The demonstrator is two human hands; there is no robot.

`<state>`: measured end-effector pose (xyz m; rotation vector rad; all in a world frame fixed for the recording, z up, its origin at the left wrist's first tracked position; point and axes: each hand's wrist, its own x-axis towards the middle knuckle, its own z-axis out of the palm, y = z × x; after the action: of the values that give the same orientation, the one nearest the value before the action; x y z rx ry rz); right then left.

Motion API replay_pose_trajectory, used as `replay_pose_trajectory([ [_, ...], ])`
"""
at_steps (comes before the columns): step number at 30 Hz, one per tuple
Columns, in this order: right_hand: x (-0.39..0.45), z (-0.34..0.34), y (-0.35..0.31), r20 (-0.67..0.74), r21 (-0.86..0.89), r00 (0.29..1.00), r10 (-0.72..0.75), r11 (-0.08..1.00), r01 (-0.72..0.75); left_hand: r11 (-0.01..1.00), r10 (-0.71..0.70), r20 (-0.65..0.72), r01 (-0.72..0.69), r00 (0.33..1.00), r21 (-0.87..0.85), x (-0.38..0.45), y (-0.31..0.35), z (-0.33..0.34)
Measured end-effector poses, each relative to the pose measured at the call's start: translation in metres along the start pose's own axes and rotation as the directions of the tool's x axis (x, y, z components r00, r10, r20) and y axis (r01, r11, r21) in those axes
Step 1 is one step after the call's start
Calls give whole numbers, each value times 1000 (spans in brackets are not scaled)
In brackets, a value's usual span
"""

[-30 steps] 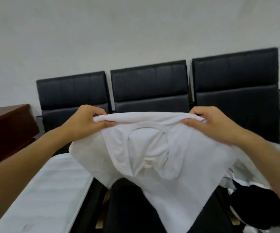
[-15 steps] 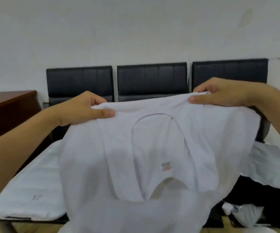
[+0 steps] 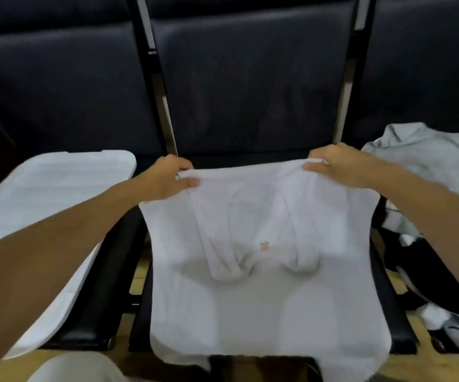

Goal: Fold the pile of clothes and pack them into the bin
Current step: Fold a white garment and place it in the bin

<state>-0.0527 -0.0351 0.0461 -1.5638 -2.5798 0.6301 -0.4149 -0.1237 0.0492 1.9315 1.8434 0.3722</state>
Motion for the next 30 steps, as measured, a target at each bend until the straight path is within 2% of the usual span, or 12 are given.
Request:
replay_pose_trajectory([
  [3, 35, 10, 14, -75, -145, 996, 54, 987, -65, 999, -5, -59, 8, 998, 49, 47, -17, 6],
  [8, 67, -1, 13, -273, -179, 962, 18, 981, -70, 991, 74, -202, -49, 976, 125, 84, -11, -3],
  [11, 59, -6, 10, -402, -189, 910, -103, 982, 27, 973, 199, -339, -146, 919, 176, 71, -7, -7],
  [13, 41, -7, 7, -507, -230, 828, -239, 964, 137, 950, 301, -417, -229, 857, 214, 49, -8, -5],
  [15, 14, 2, 2, -530, -280, 771, -352, 931, 233, 924, 365, -424, -265, 829, 276, 19, -8, 5],
  [17, -21, 23, -3, -462, -278, 793, -397, 914, 296, 901, 386, -346, -270, 855, 339, -15, -12, 22],
  [20, -73, 72, -3, -223, -251, 880, -419, 897, 364, 803, 476, -56, -408, 878, 434, -67, -27, 54],
  [22, -106, 100, -2, 48, -210, 956, -290, 933, 293, 800, 375, 157, -404, 914, 444, -97, -38, 73],
  [23, -118, 111, 0, 137, -207, 965, -225, 946, 250, 813, 303, 222, -373, 927, 447, -109, -45, 81],
  [25, -132, 117, 4, 159, -191, 973, -170, 961, 199, 855, 269, 227, -341, 936, 391, -122, -51, 88],
  [27, -133, 111, 3, 105, -211, 988, -115, 968, 135, 897, 269, 168, -310, 948, 315, -118, -44, 89],
  [30, -136, 110, 6, 181, -170, 983, -10, 985, 41, 925, 272, 144, -299, 952, 233, -88, -6, 96],
])
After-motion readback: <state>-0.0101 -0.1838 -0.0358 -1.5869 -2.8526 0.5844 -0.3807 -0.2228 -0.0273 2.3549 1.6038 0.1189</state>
